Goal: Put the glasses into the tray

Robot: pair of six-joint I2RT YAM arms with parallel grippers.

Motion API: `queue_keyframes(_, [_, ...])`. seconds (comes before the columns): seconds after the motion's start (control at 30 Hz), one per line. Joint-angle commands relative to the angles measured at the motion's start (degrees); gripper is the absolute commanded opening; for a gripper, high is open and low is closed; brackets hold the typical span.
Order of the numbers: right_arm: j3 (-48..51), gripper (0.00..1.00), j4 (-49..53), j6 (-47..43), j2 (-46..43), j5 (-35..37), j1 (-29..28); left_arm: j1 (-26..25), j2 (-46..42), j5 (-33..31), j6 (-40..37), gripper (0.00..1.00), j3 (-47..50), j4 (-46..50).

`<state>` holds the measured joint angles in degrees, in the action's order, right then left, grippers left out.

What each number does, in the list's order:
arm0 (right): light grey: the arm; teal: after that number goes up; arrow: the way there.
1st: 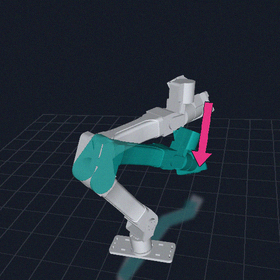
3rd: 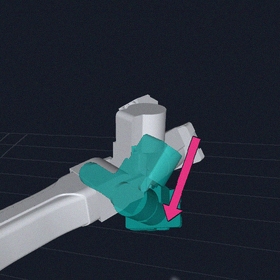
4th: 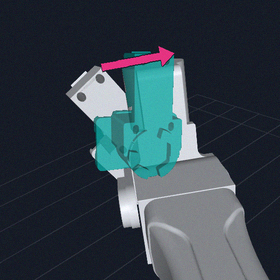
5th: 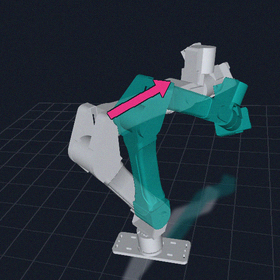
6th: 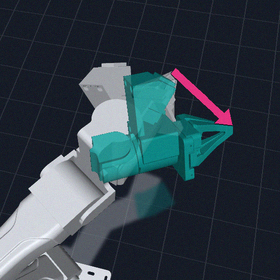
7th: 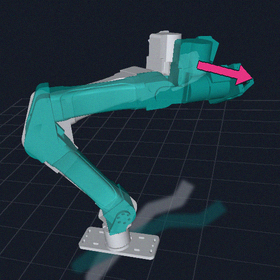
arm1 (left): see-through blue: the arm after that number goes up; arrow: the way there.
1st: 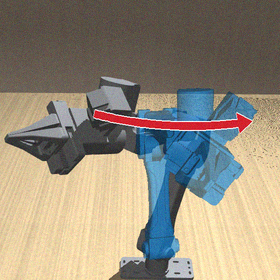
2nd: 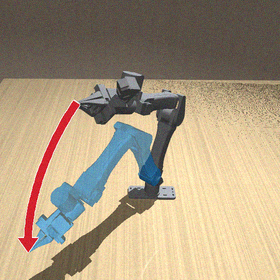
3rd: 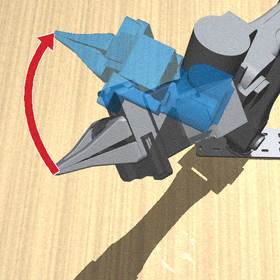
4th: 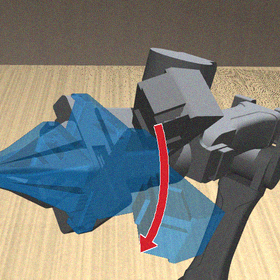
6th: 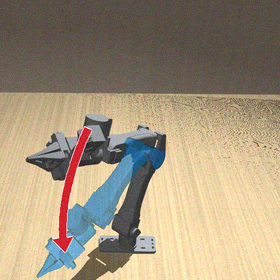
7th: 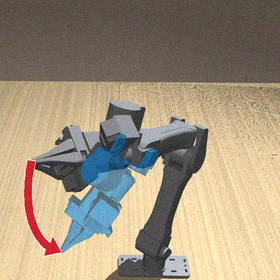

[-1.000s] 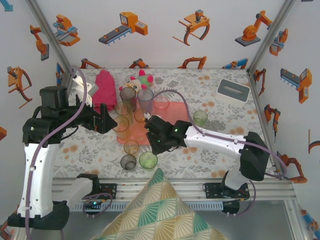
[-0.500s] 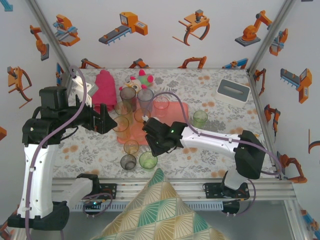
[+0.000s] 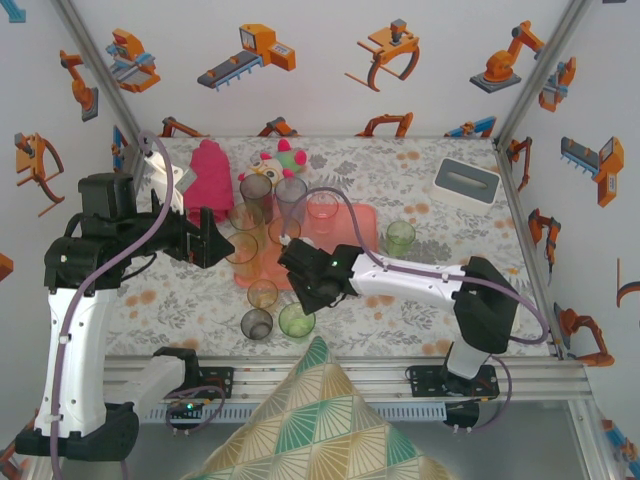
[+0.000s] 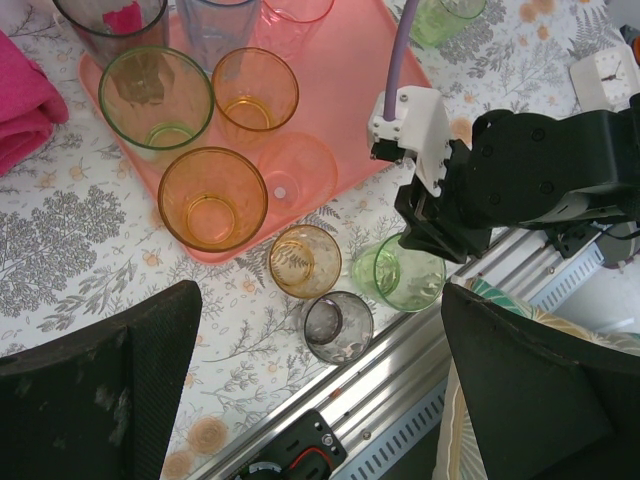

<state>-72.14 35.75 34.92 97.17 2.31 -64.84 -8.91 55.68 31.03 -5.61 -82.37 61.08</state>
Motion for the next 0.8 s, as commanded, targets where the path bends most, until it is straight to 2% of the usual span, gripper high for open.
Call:
queue_keyframes(0.0, [-2.7, 0.32, 1.8, -0.4, 1.6, 2.4, -0.7, 0.4, -0.5, 1.5, 0.3, 0.97, -0.1, -0.4])
queue_keyframes(0.4, [-4.8, 0.3, 4.4, -1.5, 4.3, 4.8, -1.7, 0.3, -0.3, 1.5, 0.3, 0.97, -0.2, -0.4])
queue_keyframes(0.77, [-4.0, 0.15, 4.0, -1.8, 2.9, 6.3, -1.8, 0.3, -0.2, 1.4, 0.3, 0.97, -0.4, -0.5])
